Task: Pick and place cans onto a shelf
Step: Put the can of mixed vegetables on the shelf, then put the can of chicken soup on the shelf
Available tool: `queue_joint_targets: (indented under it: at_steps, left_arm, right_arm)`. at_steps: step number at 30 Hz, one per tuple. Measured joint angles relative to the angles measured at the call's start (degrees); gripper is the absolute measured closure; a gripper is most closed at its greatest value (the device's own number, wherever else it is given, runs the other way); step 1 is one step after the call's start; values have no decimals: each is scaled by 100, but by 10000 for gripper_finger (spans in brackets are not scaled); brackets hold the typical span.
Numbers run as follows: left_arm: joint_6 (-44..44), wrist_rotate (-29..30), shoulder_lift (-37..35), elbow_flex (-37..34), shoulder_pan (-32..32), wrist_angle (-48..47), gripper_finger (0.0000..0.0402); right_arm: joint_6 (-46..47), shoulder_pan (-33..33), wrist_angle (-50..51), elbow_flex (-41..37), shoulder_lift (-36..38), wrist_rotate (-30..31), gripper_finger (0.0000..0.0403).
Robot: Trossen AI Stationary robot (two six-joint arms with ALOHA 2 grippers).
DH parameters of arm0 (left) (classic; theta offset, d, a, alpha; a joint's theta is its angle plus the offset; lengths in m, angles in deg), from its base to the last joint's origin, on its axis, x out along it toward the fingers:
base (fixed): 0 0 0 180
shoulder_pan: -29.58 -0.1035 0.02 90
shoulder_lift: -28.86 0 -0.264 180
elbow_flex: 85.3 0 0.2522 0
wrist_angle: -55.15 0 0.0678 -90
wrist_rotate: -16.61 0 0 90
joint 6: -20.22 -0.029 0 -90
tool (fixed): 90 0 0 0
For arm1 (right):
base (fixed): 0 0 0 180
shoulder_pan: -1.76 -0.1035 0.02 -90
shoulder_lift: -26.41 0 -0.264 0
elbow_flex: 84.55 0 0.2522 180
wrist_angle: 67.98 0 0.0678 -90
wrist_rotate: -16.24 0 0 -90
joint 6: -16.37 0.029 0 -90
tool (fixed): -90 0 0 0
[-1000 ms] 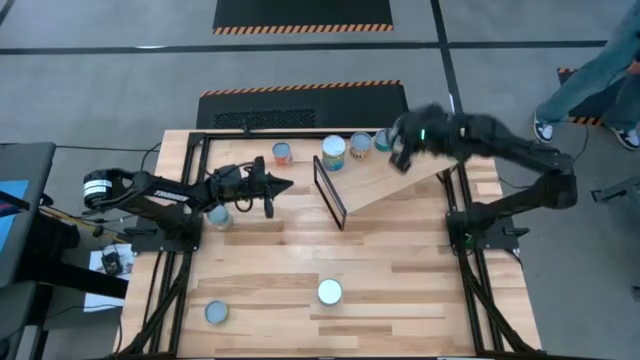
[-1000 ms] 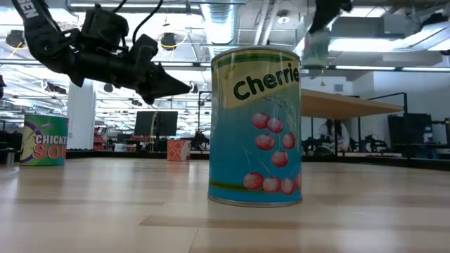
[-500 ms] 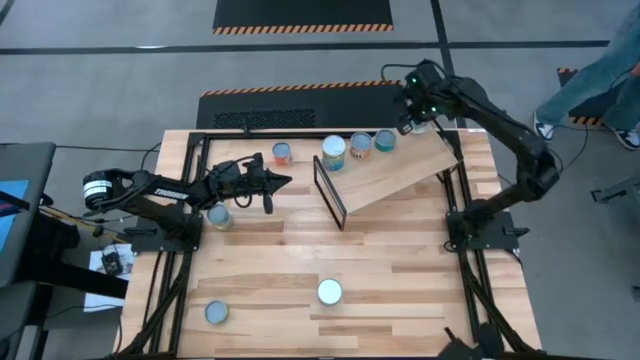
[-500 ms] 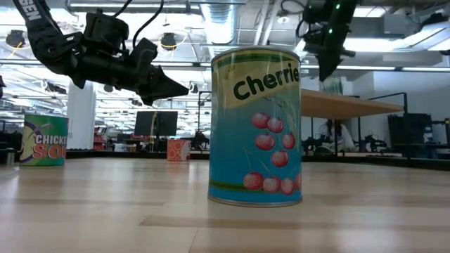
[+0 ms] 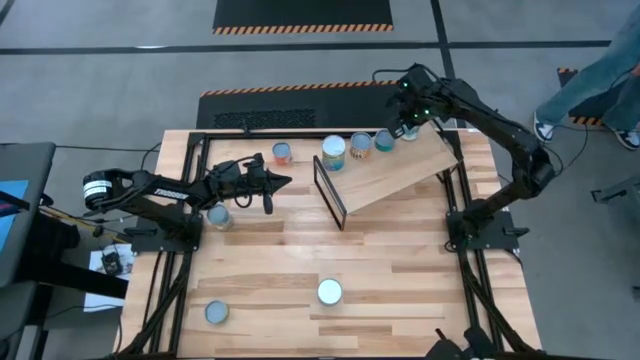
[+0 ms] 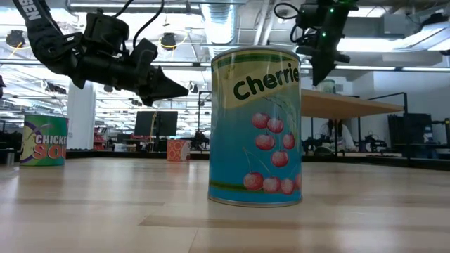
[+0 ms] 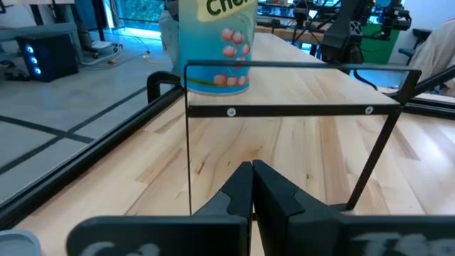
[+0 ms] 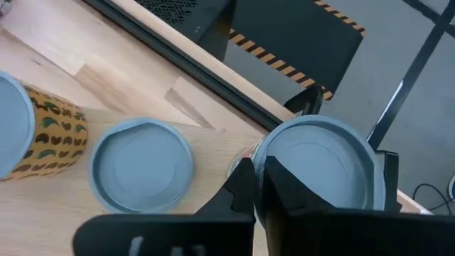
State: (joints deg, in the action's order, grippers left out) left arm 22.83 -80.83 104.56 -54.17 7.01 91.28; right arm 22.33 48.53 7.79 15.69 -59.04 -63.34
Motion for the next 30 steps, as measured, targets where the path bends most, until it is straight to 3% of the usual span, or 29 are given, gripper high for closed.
queue_joint_targets:
  at_steps: [11,17,23,27,30]
  left_arm:
    - [0,8,0,0,0,-7,401]
    - [0,20,0,0,0,-44,401]
    - [-2,20,0,0,0,-45,401]
    - [-2,-48,-2,0,0,-146,401]
    - [-6,-238,-2,0,0,-166,401]
  right_arm:
    - [131,-50,112,4,-6,24,336]
    - [88,-267,108,4,23,728,280]
    - [-277,-551,112,221,314,944,236]
    - [-450,-840,301,345,705,944,247]
    - [-530,-1218,319,99,1156,1004,289]
